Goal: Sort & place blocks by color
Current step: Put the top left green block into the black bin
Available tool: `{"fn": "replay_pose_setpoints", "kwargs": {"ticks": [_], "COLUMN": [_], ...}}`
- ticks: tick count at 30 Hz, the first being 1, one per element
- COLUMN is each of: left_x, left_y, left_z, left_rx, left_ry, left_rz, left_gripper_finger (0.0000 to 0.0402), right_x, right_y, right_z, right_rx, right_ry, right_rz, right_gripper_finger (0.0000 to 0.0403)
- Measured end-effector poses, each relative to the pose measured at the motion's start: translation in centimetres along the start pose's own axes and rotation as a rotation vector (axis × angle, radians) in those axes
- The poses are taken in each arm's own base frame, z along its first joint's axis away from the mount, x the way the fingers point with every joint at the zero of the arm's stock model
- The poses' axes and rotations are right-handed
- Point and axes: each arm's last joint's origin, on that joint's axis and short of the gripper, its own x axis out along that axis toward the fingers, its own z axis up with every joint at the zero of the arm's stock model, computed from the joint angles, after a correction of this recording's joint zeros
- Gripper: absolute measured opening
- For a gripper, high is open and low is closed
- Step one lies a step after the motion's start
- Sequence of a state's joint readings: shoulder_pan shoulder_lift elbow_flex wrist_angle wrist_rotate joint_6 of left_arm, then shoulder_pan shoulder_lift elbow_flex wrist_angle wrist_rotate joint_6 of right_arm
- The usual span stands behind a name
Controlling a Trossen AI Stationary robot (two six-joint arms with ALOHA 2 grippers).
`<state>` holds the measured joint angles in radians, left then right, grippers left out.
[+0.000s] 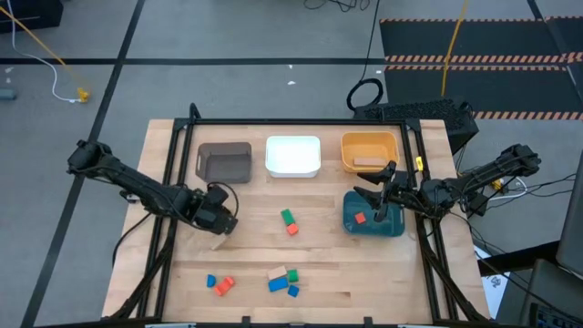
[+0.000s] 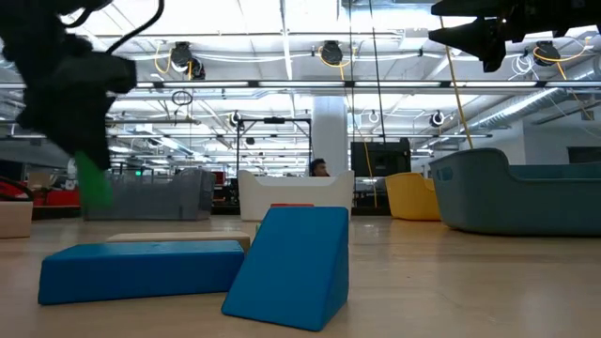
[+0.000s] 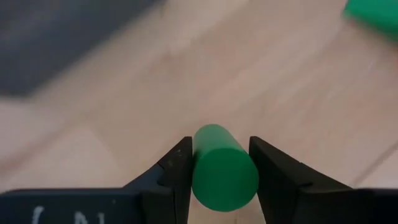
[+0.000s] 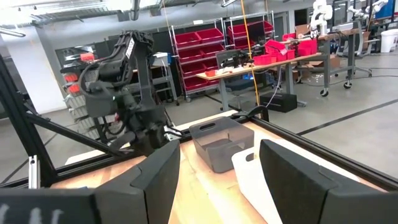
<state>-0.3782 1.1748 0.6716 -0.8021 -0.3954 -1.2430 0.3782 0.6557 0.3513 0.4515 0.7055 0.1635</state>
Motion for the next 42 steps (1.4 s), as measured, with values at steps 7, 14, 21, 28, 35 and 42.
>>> {"fn": "replay_pose_setpoints", "kwargs": {"ticks": [7,14,21,28,35,42], "left_x": [-2.0,-2.0,-0.6,0.8,3.5,6.7], "left_y": [-0.5,1.4,4.8,7.6,8.8,8.9], "left_z": [3.3,6.4,9.5,11.6,13.3,14.1], "left_rx": [0.104,0.11,0.05,0.02,-0.006,-0.011], "left_ry": [-0.21,-0.29,-0.229,-0.09,-0.015,0.052], "left_rz": [0.021,0.164,0.332,0.344,0.318,0.283], "left_gripper_finger": [0.0133,0.0133,0.0133,0.0133,0.0133,0.0136], "right_x": [0.0,0.0,0.0,0.0,0.0,0.0], "right_y": [0.0,0.0,0.0,0.0,0.0,0.0], "right_z": [0.0,0.0,0.0,0.0,0.0,0.0], "right_rx": [0.0,0.0,0.0,0.0,0.0,0.001], "right_ry": [0.0,0.0,0.0,0.0,0.0,0.0], "right_rz": [0.0,0.0,0.0,0.0,0.0,0.0], "right_gripper_finger": [0.0215,0.0215,0.0215,0.0215,0.0215,0.0215]}}
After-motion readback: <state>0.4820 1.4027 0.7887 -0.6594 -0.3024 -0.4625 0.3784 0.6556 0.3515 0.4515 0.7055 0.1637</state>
